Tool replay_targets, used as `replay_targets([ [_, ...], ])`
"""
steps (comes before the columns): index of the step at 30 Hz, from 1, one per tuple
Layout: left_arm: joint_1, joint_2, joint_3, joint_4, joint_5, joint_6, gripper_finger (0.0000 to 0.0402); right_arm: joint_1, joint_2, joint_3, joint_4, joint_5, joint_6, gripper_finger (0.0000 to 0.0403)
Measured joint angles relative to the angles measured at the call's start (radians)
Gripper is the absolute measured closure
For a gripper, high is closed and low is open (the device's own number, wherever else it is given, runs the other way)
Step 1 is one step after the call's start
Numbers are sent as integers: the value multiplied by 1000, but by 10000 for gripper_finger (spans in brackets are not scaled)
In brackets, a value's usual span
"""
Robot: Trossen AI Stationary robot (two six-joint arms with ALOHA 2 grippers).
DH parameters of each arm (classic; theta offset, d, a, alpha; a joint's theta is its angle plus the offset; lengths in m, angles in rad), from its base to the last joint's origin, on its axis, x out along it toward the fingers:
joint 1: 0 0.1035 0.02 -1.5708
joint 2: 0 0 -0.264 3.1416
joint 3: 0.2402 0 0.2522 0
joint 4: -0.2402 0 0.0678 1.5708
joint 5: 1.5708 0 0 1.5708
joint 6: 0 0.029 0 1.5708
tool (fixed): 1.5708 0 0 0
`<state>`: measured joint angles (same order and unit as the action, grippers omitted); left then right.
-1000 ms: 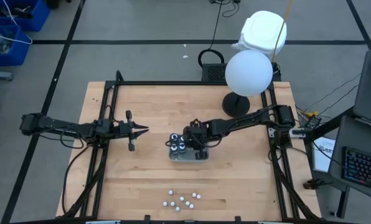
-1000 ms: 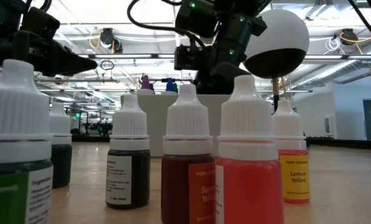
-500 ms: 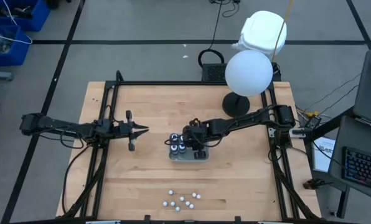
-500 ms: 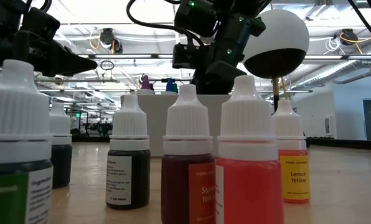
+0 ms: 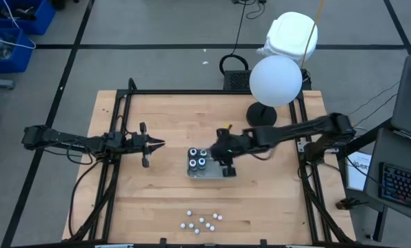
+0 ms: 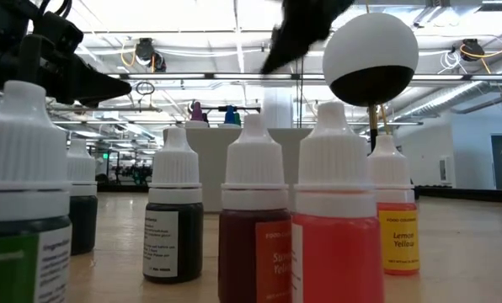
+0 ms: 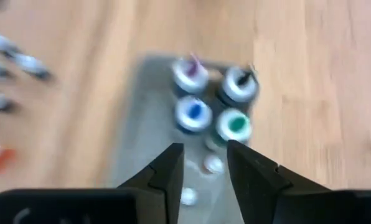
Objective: Pick & Place food coloring
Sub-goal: Put the small blue food coloring bottle into the gray bin
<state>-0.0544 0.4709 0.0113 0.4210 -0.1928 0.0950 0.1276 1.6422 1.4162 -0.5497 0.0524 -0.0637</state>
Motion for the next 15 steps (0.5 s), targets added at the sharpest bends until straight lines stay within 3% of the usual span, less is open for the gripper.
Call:
replay_targets([
  [6,0,0,0,-46,30,-85,353,174,-152,-2,-21,15,102,349],
  [10,0,0,0,-83,75,-164,353,318,-249,-68,12,169,214,396],
  [15,0,0,0,-75,91,-229,353,463,-358,-225,51,358,308,396],
])
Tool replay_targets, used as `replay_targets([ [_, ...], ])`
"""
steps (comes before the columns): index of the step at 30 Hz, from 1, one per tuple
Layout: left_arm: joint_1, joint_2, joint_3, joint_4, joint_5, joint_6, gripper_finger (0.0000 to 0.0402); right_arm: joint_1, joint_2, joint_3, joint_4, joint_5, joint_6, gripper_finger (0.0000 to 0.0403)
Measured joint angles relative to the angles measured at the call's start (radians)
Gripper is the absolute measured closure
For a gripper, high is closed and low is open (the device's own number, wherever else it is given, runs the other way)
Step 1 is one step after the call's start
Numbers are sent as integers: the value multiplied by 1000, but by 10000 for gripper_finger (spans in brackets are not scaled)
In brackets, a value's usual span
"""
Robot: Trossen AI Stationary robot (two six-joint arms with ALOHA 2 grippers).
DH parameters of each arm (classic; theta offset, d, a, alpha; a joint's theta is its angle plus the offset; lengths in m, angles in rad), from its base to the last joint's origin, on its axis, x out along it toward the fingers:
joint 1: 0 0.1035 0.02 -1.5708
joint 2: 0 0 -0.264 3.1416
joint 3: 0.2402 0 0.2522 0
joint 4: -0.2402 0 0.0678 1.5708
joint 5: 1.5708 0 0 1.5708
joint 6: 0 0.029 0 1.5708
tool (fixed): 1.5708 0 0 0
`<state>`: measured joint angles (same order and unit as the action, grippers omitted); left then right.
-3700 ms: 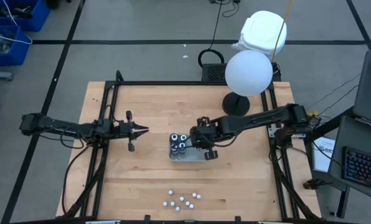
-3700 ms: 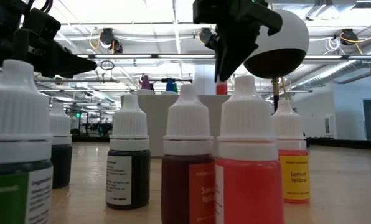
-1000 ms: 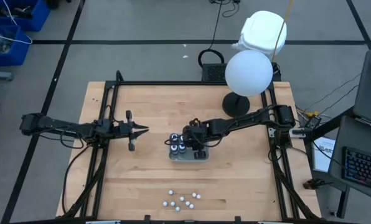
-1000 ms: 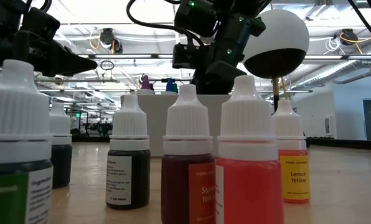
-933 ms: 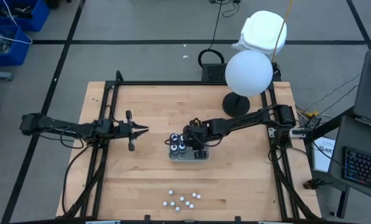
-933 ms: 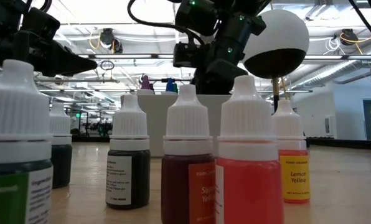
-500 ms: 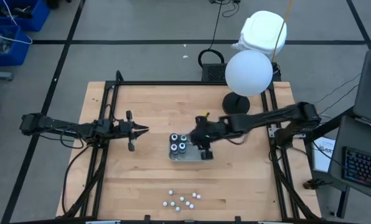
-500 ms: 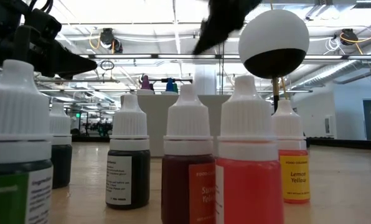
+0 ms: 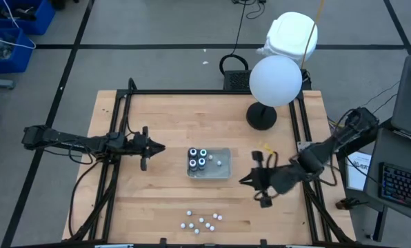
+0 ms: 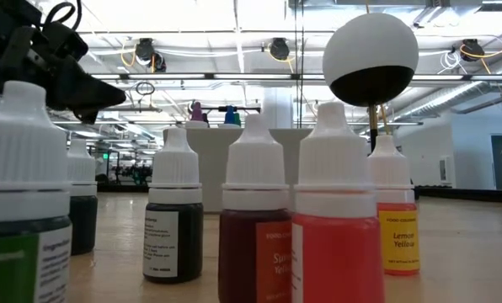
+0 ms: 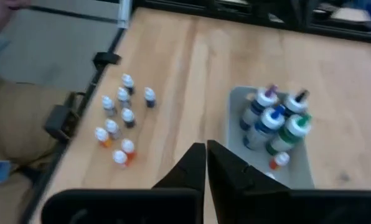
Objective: Pick & Place food coloring
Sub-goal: Put the small blue food coloring bottle into the gray bin
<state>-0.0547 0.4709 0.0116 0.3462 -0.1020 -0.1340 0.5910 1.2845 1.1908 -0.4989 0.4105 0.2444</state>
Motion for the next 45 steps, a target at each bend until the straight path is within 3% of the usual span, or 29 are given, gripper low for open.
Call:
replay_targets([
  [3,0,0,0,0,0,18,353,53,-55,-131,102,81,-13,401],
  [7,0,0,0,2,0,65,353,73,-110,-323,320,87,-140,400],
  [18,0,0,0,2,-12,182,353,-29,-171,-712,889,89,-276,402],
  [22,0,0,0,30,-12,177,353,-63,-250,-778,919,88,-271,402],
  [28,0,0,0,82,-13,180,353,-77,-499,-907,917,77,-261,402],
  [32,0,0,0,80,-31,182,353,-77,-619,-994,954,-26,-253,403],
  [36,0,0,0,77,-49,181,353,-77,-682,-1057,1008,-129,-257,403],
  [45,0,0,0,75,-55,131,353,-77,-714,-1083,1012,-127,-315,403],
])
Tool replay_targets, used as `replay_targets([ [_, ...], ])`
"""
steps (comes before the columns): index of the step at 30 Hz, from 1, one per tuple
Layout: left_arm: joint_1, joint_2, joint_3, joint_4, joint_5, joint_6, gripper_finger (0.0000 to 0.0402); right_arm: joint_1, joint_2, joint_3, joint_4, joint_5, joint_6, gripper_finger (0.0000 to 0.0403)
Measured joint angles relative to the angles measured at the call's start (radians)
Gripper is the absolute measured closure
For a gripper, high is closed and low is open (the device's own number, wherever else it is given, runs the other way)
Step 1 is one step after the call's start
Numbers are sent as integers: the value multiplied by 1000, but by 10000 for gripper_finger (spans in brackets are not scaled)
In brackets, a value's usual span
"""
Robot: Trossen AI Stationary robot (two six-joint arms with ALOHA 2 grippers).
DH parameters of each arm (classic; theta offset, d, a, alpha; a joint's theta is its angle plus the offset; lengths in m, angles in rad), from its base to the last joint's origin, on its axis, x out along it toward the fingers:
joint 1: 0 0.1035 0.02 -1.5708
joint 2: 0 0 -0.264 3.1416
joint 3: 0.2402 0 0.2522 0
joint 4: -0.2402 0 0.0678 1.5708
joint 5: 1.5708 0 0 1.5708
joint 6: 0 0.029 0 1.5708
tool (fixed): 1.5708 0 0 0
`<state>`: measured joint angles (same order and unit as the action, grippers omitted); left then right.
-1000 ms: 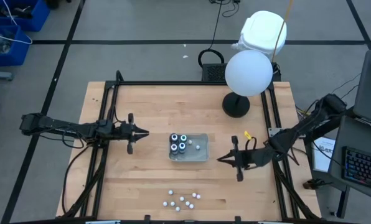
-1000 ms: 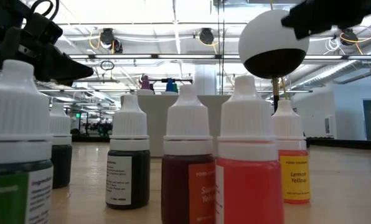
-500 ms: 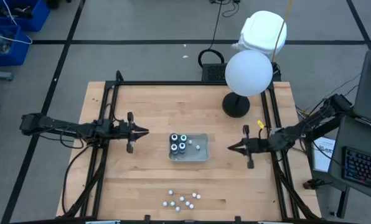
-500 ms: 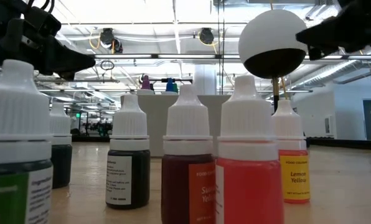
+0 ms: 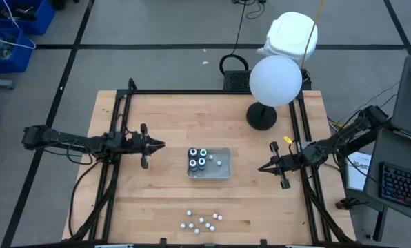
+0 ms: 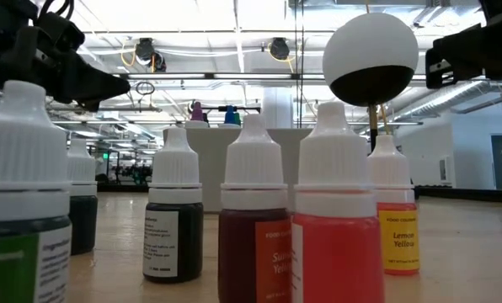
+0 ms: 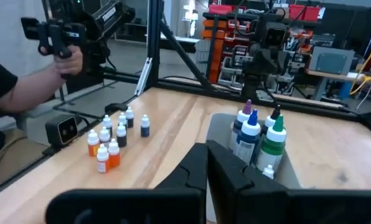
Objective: Pick & Place food coloring
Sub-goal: Put the small blue food coloring bottle into the gray bin
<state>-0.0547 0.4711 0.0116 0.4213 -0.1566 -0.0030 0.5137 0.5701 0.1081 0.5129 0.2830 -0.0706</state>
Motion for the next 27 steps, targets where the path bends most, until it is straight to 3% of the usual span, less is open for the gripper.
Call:
replay_targets([
  [4,-13,2,41,4,7,-103,353,0,0,0,0,1,-11,403],
  [7,-83,41,129,-71,-12,-134,353,0,0,0,0,1,-11,403],
  [13,-296,329,346,-245,-294,-153,384,0,0,0,0,2,-13,403],
  [17,-387,567,578,-424,-313,-190,393,0,0,0,-1,2,-13,403],
  [23,-473,926,1025,-904,-314,-363,396,0,0,0,-3,2,-33,403],
  [27,-517,1155,1318,-1130,-223,-392,387,0,0,0,-3,2,-58,403],
])
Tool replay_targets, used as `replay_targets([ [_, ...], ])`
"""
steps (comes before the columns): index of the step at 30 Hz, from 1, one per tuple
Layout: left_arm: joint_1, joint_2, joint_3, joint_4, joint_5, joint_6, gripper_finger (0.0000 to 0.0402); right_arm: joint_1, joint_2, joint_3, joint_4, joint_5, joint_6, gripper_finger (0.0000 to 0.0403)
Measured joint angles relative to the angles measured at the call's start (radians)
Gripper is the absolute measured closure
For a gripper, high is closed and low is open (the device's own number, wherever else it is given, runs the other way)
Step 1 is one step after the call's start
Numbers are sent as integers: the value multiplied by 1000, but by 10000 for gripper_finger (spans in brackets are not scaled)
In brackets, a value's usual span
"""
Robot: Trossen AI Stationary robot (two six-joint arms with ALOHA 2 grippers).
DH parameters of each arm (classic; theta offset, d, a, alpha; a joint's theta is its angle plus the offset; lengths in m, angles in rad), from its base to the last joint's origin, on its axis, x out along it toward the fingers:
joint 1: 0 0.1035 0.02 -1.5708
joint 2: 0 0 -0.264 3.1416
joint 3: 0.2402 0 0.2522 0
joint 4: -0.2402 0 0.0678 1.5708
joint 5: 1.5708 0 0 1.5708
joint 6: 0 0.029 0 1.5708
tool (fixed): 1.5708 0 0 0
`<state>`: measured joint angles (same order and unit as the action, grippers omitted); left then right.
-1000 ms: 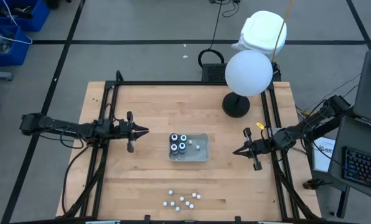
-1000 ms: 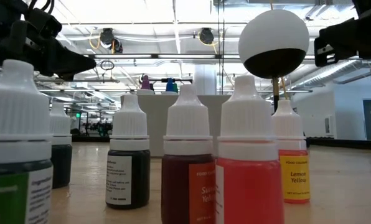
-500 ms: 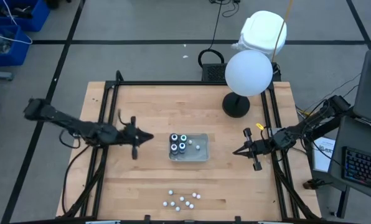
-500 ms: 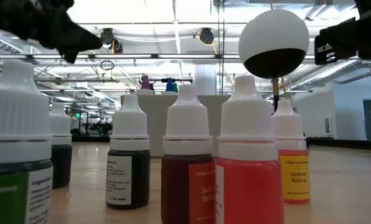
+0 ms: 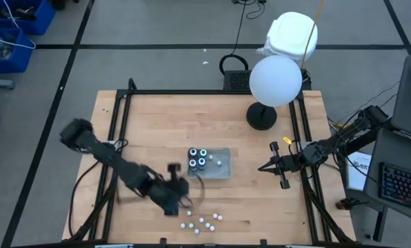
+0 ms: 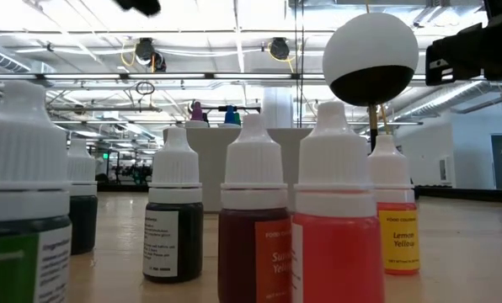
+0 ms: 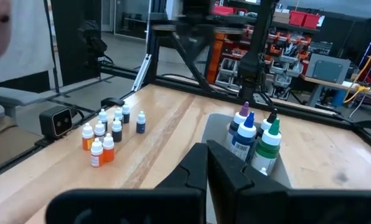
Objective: Pick & Place food coloring
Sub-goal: Put the small blue food coloring bottle into the gray bin
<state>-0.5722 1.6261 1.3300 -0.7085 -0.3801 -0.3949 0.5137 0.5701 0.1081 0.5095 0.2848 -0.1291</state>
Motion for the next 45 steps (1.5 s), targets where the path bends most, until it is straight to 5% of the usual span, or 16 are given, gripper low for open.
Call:
replay_targets([
  [7,-41,307,403,-268,187,73,385,0,0,0,0,-1,9,403],
  [13,-28,446,571,-365,240,77,384,0,0,0,1,-1,11,403],
  [20,-29,524,578,-371,362,131,333,0,0,0,2,-2,11,403],
  [30,-21,563,578,-365,331,173,188,0,0,0,2,-1,10,403],
  [45,-10,594,574,-395,330,233,169,0,0,0,-6,0,20,403],
])
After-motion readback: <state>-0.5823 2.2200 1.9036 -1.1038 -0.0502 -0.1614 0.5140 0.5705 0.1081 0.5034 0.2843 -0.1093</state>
